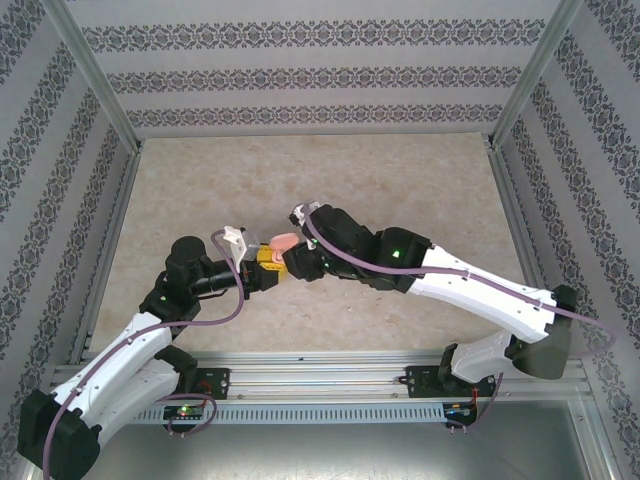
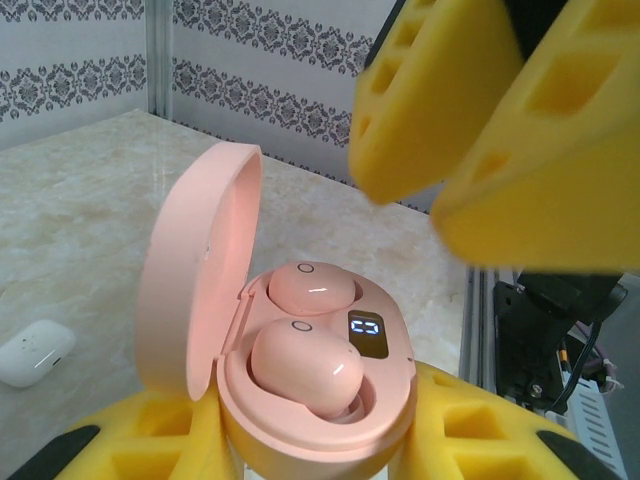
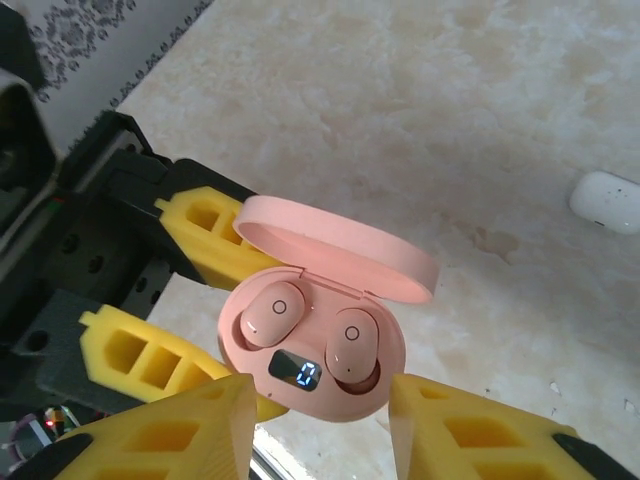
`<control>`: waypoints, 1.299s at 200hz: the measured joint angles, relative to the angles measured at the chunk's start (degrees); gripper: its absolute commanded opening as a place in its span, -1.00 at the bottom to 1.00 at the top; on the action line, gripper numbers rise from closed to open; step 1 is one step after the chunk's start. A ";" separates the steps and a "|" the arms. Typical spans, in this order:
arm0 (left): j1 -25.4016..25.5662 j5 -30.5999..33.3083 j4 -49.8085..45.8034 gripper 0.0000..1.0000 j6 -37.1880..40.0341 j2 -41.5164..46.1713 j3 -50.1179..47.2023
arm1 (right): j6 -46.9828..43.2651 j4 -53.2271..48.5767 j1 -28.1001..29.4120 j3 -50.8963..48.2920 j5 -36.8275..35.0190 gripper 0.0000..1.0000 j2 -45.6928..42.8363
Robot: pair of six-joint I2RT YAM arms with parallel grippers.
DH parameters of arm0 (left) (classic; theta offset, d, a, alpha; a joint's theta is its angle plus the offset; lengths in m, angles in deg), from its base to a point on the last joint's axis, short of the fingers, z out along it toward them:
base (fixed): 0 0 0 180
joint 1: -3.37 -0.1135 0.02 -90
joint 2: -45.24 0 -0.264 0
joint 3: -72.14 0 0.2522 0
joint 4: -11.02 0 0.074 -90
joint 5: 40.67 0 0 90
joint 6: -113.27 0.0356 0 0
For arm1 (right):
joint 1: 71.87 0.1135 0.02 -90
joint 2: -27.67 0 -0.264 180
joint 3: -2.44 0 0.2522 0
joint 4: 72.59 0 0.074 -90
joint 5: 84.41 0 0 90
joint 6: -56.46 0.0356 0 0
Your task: Insert wireless bluetooth earbuds into charging case
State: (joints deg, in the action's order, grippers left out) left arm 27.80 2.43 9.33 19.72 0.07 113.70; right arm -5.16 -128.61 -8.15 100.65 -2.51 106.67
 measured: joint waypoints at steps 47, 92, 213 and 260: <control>0.00 -2.51 1.31 -0.92 -0.42 -0.98 0.24 | 4.39 0.55 -7.63 0.04 3.72 -0.08 -3.89; 0.00 -5.55 3.52 -0.90 -0.87 -1.44 0.74 | 9.18 3.87 -15.15 -0.61 11.91 -0.03 -2.54; 0.02 -5.97 8.31 -0.85 -3.76 -4.61 1.01 | 20.44 17.25 -16.70 -13.97 27.19 0.15 -5.18; 0.02 -5.40 10.27 -0.85 -6.03 -4.68 1.40 | 25.18 22.86 -16.59 -18.62 27.98 0.24 -7.28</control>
State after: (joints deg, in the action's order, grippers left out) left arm 27.82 -2.97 19.61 13.68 -4.60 115.10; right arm 20.02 -105.75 -24.74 82.02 25.47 99.40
